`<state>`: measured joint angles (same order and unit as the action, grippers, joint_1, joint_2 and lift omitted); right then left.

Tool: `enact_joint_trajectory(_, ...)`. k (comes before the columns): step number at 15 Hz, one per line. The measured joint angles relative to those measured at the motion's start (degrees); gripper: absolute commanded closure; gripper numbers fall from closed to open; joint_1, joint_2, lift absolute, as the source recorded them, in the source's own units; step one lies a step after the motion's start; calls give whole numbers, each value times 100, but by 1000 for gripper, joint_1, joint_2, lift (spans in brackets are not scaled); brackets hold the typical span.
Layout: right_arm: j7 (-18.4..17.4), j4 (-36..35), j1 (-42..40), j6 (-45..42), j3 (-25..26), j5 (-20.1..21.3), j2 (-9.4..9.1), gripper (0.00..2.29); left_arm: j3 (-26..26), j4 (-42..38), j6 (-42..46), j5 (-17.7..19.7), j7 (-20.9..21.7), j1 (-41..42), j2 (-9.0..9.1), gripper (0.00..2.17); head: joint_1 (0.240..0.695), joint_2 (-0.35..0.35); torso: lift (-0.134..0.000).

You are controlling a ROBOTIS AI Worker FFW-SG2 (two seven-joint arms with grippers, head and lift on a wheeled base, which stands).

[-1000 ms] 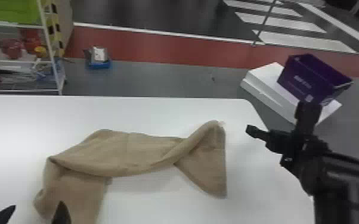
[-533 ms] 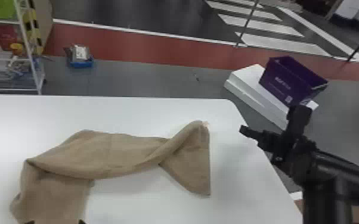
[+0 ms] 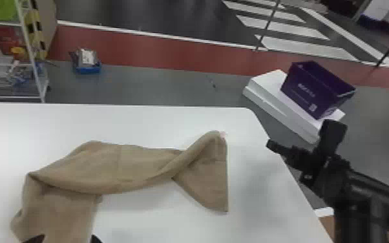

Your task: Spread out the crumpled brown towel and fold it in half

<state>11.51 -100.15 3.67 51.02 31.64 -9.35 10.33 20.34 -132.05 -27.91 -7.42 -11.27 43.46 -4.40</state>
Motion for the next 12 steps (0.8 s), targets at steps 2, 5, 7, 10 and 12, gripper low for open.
enact_joint_trajectory(2, 139, 161, 50, -294, 49, 9, 65, 63, -26, -66, 0, 94, 24, -24, -29, 134, 695, -350, -124)
enact_joint_trajectory(5, 160, 264, 115, -523, 43, 35, 152, 66, -59, -108, -28, 183, -5, -67, -27, 137, 695, -350, -124)
enact_joint_trajectory(7, 168, 268, 125, -528, 11, 35, 158, 66, -89, -108, -185, 216, -27, -118, -16, 137, 695, -350, -124)
enact_joint_trajectory(10, 226, 213, 86, -517, -19, 28, 137, 66, -140, -34, -439, 244, -278, -247, 16, 137, 695, -350, -124)
enact_joint_trajectory(12, 237, 162, 31, -497, -36, 36, 120, 66, -249, -23, -457, 249, -386, -305, 23, 137, 695, -350, -124)
